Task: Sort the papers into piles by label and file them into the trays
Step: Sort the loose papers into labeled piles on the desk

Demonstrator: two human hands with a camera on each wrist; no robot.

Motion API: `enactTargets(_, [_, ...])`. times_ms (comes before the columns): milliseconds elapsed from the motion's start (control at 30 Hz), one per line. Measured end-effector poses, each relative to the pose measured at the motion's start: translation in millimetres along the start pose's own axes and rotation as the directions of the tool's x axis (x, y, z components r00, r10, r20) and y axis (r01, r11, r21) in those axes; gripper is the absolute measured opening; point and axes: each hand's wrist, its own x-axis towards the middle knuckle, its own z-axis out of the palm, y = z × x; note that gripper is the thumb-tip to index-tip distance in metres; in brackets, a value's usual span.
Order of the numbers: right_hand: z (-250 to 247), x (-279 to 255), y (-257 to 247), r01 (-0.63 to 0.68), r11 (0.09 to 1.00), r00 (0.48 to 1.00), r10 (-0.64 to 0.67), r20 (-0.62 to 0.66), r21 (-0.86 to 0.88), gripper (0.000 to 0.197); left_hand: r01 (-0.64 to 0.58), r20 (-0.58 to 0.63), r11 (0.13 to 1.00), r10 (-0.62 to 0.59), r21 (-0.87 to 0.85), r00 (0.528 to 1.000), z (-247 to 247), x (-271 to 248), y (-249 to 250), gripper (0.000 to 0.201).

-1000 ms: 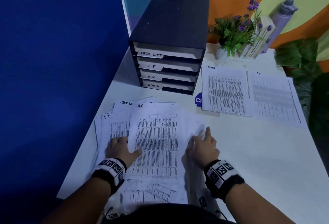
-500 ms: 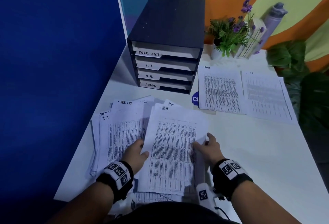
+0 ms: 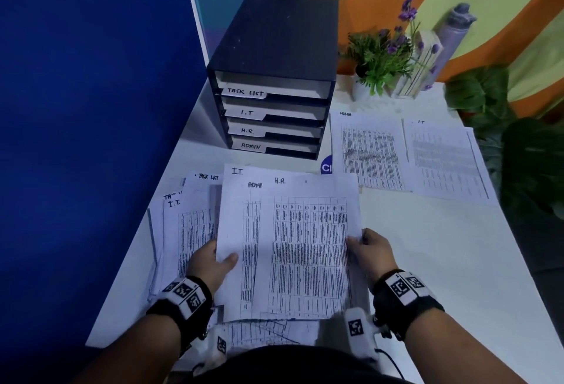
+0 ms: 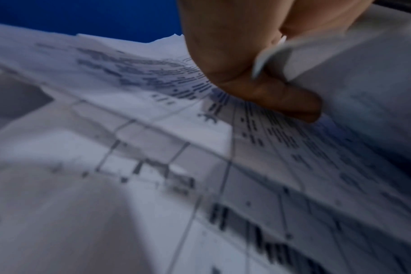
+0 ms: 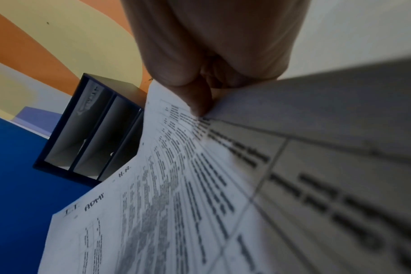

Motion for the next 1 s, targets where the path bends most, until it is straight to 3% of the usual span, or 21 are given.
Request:
enactTargets(233, [4,-15,-1,-0.086,0.978,0.985,0.056,0.161,0.188,0.012,0.007,-0.056,0.998,-0.01,-0.066,0.998,6,-10,10,0.027])
enactTargets(367, [3,-17,-4,-0.062,0.98,0.991,0.039,0.125,0.187,0.01,0.022,-0.092,0.998,-0.028,-0.066,0.995,13,-13,18,0.031])
enactTargets(433, [1,-17,-4,-0.047,0.979,0.996,0.03,0.087,0.196,0.006,-0.013,-0.094,0.999,0.009,-0.037,0.995,14,-14,20,0.044])
enactTargets(567, [-5,-15,-2,-0.028,0.981,0.999,0.023,0.027,0.194,0.015,-0.145,0.03,0.978,0.151,-0.149,0.988,13,-21,24,0.072])
enactTargets(633, [-8,-10,-3,-0.004,0.986,1.0,0.005,-0.008,0.166,0.013,-0.18,0.082,0.974,0.192,-0.14,0.978,16,-20,25,0.061])
enactTargets(733, [-7,-6,-9,0.009,0.995,1.0,-0.007,-0.024,0.1,0.02,-0.087,0.116,0.99,0.1,-0.107,0.988,23,-18,24,0.027])
enactTargets(800, [-7,-8,-16,0.028,0.997,1.0,-0.027,-0.007,0.073,0.013,-0.049,0.117,0.995,0.059,-0.09,0.991,27,-18,24,0.012])
enactTargets(900, [-13,-8,-13,0.056,0.998,0.998,-0.057,-0.023,-0.034,0.013,-0.017,0.109,0.999,0.02,-0.03,0.994,33,-17,26,0.032])
enactTargets(1000, [-27,-8,-3,0.021,0.989,0.994,-0.035,-0.1,-0.143,0.011,-0.048,0.073,0.995,0.042,0.087,0.996,38,-24,34,0.028])
